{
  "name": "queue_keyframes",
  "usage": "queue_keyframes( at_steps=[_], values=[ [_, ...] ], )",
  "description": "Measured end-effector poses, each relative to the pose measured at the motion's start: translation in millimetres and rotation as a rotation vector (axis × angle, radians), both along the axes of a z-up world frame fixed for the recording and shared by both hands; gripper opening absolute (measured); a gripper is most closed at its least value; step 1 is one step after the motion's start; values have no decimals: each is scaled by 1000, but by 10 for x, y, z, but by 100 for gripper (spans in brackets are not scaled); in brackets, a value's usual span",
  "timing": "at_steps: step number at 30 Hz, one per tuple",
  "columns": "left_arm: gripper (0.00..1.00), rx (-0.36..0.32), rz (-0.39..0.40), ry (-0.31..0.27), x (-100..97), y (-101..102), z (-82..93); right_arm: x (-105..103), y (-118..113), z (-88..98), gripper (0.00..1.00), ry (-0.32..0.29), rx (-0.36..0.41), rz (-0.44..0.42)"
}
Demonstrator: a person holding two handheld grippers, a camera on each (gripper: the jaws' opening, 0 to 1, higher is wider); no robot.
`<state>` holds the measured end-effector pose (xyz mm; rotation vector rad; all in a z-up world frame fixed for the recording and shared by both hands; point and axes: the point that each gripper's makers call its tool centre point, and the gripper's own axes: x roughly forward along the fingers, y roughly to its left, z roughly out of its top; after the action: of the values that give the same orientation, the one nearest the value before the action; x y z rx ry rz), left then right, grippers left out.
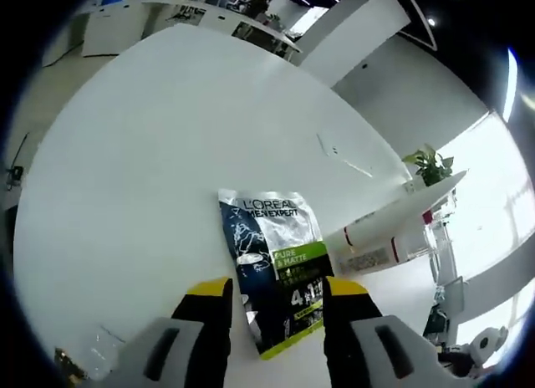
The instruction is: Arrange the skincare products in the storage area until every visible bottle or jar stands upright without overlapping.
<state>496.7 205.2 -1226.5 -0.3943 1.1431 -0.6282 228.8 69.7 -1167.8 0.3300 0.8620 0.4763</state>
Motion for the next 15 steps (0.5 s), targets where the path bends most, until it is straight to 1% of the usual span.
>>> queue_keyframes(
  at_steps=[3,7,9,11,15],
  values=[
    [44,5,5,-6,5,62,-3,-5,12,-5,85,-3,-3,9],
    [44,16,-7,-10,-10,52,-43,-52,-19,-37,84,0,-6,-2],
    [43,45,-31,-22,-7,27,-97,-84,-54,-35,84,2,-7,-19],
    [43,67,-39,-35,10,15,-130,-115,-87,-23,84,-2,-11,-34],
    [42,49,-39,-26,0,-48,-148,-177,-133,-51,84,9,-22,-57]
  ],
)
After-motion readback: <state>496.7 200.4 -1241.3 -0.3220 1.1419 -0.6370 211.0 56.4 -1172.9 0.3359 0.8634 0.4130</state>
